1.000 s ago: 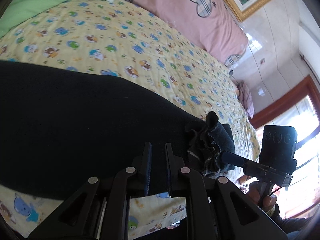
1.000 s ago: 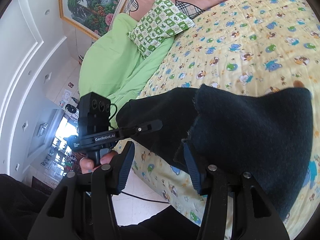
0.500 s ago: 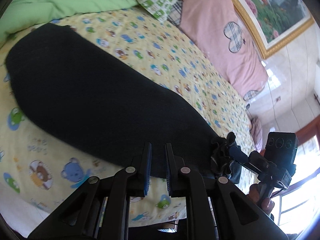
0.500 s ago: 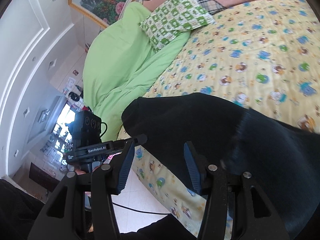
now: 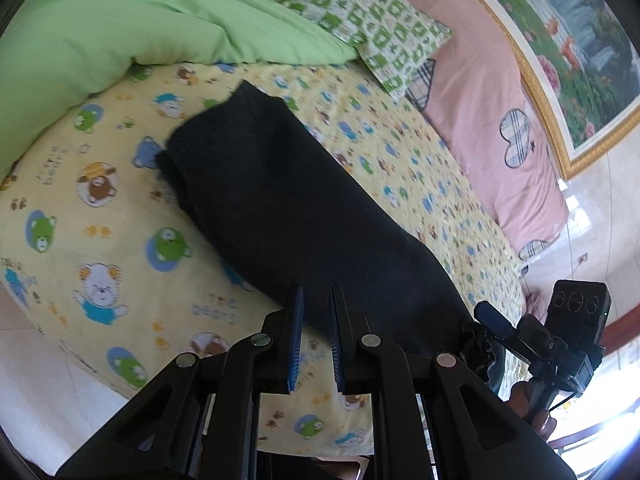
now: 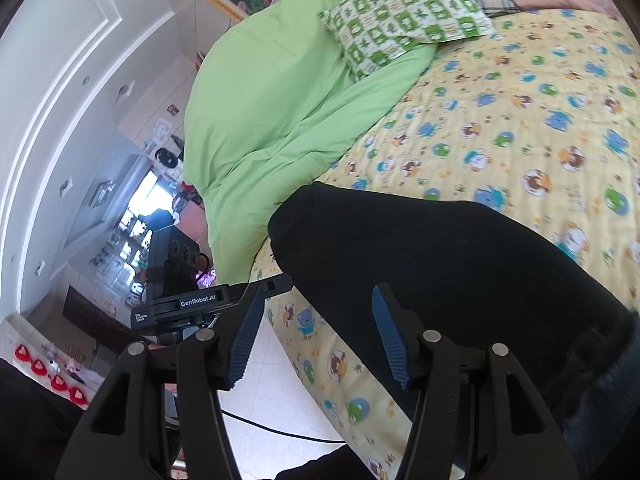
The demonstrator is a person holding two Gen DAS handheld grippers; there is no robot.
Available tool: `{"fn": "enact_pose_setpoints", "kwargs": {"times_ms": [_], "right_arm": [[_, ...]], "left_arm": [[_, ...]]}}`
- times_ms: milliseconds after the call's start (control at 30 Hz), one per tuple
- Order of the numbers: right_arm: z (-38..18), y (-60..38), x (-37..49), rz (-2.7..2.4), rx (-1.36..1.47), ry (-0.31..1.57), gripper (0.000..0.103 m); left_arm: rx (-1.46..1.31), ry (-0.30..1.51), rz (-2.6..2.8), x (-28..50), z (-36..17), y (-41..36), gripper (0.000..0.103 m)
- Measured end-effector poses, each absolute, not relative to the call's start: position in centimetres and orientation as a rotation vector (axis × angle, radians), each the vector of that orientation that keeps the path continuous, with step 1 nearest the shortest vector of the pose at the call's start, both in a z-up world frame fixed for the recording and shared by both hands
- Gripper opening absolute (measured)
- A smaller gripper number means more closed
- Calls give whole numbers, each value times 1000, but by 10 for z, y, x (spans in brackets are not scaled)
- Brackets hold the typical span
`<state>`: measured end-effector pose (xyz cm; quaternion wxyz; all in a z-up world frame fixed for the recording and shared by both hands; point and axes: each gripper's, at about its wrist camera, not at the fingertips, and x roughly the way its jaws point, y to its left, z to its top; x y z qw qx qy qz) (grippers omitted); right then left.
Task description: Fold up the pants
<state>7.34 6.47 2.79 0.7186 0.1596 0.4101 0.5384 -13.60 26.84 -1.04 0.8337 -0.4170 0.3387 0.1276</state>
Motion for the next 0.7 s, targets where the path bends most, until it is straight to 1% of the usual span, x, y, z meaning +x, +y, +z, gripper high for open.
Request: {"fn": "enact_pose_setpoints", "kwargs": {"times_ms": [400, 700], "right_arm": [[32, 108, 90, 1241, 307, 932, 57], [41, 154, 108, 1275, 201, 923, 58]], "left_arm": [[-972, 680, 319, -151, -21, 303, 12], [-1022, 656, 349, -151, -25, 319, 13]]}}
